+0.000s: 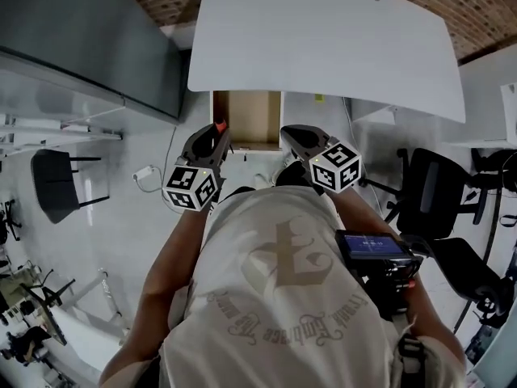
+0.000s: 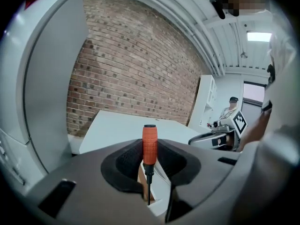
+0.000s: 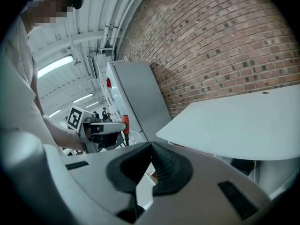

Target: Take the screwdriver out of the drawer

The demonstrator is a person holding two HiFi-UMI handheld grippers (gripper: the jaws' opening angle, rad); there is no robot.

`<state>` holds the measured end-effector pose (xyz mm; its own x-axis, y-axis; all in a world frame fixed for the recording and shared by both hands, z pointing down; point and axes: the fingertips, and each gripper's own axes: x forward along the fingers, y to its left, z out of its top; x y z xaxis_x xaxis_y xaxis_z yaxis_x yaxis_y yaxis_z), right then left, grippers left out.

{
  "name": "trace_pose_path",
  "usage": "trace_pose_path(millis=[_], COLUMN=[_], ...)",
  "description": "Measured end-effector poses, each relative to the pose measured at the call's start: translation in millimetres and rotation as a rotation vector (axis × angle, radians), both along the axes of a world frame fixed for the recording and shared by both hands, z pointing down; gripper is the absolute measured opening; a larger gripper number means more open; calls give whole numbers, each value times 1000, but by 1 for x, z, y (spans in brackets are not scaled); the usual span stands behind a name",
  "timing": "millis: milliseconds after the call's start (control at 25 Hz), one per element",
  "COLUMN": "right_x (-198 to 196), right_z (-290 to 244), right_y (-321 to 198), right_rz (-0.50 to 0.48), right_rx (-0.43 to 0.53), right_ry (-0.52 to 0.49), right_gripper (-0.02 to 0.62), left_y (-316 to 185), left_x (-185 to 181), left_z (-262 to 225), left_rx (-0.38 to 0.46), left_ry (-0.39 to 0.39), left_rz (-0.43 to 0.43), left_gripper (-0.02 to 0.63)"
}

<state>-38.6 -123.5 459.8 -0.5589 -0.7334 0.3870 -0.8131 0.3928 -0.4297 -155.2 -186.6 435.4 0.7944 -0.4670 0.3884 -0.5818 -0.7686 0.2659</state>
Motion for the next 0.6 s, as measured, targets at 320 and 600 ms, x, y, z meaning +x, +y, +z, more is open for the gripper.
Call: trace_pose_path(millis=[320,600], right_x=[-7,-10], right_z=[-6,-2], right_y=[11,13], right_rz=[-43,-42], right_rx=[-12,-17], right_ry=[12,14], right_gripper=[23,23], left_y=[7,13], left_x=[-11,-16], left_z=[1,7], left_rx=[-25,-35], left_ry=[36,39], left_rz=[-59,-63], left_gripper=[109,109])
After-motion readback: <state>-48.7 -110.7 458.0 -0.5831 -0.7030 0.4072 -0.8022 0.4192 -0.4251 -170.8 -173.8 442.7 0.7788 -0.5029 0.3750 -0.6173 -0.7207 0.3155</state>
